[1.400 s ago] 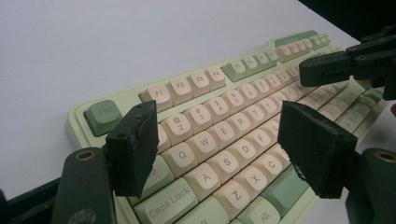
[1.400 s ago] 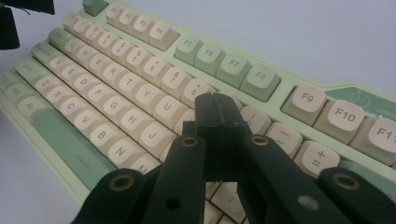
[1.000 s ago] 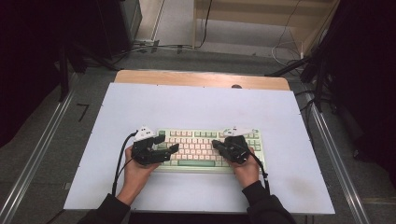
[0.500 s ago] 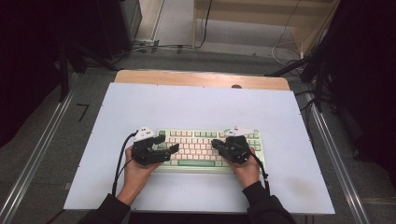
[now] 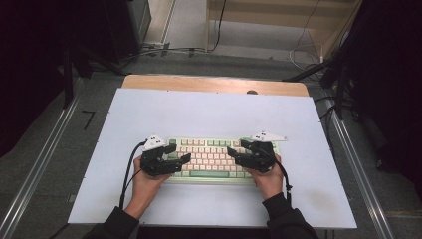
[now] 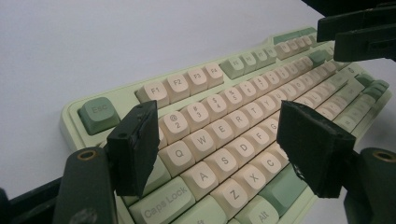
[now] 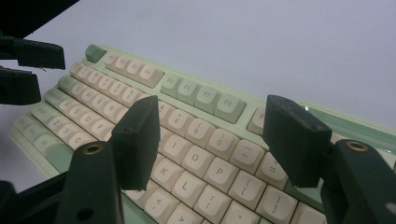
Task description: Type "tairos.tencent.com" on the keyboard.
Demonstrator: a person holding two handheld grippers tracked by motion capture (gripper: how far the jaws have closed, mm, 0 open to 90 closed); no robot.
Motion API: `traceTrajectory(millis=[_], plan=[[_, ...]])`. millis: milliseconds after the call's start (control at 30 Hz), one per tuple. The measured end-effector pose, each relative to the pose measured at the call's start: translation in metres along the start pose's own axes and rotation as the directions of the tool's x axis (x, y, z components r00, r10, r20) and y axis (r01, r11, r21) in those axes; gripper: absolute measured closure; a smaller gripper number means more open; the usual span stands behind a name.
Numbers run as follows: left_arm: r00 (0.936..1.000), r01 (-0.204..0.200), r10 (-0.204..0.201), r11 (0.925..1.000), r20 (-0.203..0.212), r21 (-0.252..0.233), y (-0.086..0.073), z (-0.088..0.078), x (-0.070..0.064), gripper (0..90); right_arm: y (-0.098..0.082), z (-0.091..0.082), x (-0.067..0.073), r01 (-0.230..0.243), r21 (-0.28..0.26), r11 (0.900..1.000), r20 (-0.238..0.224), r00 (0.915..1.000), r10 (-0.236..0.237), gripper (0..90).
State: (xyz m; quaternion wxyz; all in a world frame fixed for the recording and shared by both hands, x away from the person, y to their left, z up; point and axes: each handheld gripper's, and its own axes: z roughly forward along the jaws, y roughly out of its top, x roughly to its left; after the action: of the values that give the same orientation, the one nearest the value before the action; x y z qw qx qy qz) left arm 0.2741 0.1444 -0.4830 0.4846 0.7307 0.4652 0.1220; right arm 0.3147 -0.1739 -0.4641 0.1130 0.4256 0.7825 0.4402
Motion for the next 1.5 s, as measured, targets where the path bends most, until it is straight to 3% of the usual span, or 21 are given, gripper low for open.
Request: traceTrajectory(millis=[300, 400, 433, 567, 667, 933, 1500], plan=[[1.0000, 0.003, -0.003, 1.0000, 0.004, -0.002, 0.000, 0.000, 0.000, 31.7, 0.000, -0.002, -0.002, -0.011, -0.001, 1.000, -0.003, 0.9999, 0.011, 34.7], [1.0000, 0.004, -0.004, 1.0000, 0.008, -0.004, -0.001, 0.000, 0.000, 37.2, 0.000, -0.002, -0.002, -0.016, 0.000, 1.000, -0.003, 0.9999, 0.016, 34.7], [0.9999, 0.005, -0.005, 1.0000, 0.012, -0.006, -0.001, -0.001, -0.001, 41.2, 0.000, -0.002, -0.003, -0.017, -0.001, 1.000, -0.005, 0.9999, 0.017, 34.7], [0.9975, -0.014, 0.012, 0.9998, 0.070, 0.018, -0.001, 0.000, -0.003, 74.7, 0.000, -0.002, -0.002, -0.014, 0.001, 1.000, -0.005, 0.9999, 0.014, 34.8], [0.9966, -0.021, 0.018, 0.9990, 0.081, 0.039, -0.002, 0.002, -0.004, 90.0, -0.001, -0.002, -0.001, -0.011, 0.003, 1.000, -0.009, 0.9999, 0.011, 35.1], [0.9977, -0.047, 0.042, 0.9953, 0.054, 0.085, -0.003, 0.010, -0.003, 90.0, -0.001, -0.001, -0.001, -0.012, 0.006, 1.000, -0.013, 0.9998, 0.013, 35.9], [0.9978, -0.051, 0.046, 0.9914, 0.047, 0.120, -0.005, 0.017, -0.002, 90.0, -0.001, 0.000, -0.001, -0.012, 0.010, 1.000, -0.015, 0.9998, 0.012, 36.2]])
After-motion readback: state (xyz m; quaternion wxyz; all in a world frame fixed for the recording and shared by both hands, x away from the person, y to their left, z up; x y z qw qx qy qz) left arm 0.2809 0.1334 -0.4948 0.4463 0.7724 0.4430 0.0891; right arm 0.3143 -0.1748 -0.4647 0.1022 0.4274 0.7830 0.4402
